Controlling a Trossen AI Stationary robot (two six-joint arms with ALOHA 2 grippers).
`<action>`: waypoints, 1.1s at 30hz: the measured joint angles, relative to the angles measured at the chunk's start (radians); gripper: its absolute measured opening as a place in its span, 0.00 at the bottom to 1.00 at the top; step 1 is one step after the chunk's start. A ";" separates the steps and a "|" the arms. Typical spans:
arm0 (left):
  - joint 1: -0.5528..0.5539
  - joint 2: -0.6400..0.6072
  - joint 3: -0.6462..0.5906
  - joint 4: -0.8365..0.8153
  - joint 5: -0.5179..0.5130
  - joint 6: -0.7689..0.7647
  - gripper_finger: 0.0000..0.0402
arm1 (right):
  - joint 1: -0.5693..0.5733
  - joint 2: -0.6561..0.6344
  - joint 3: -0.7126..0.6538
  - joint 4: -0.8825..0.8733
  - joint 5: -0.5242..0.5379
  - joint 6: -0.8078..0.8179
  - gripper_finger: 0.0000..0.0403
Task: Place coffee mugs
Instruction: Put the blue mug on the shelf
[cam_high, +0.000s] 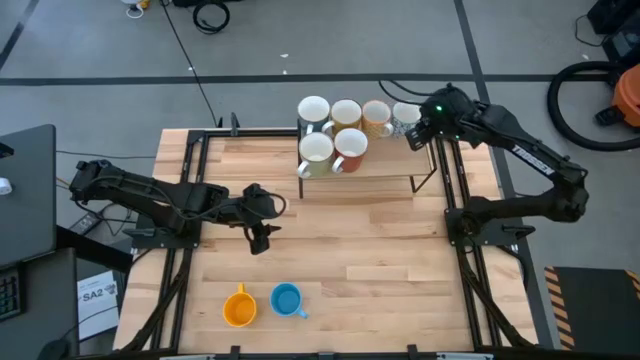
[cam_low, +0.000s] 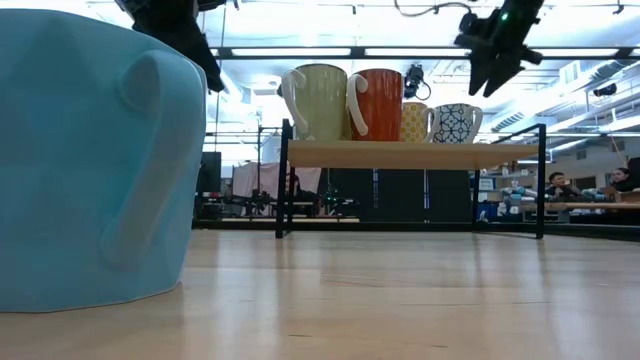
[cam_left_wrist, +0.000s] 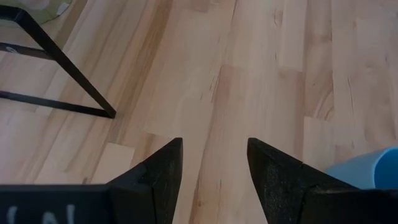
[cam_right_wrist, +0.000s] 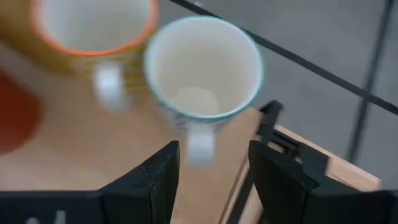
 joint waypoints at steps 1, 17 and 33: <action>0.000 0.000 0.000 0.000 0.000 -0.013 0.47 | 0.006 -0.015 0.000 0.000 -0.017 -0.001 0.49; -0.001 0.000 0.000 0.047 0.079 -0.073 0.47 | 0.439 -0.124 0.000 -0.001 -0.130 0.195 0.49; -0.180 0.016 0.000 0.095 0.078 -0.314 0.47 | 0.923 0.130 0.000 0.188 0.015 0.340 0.49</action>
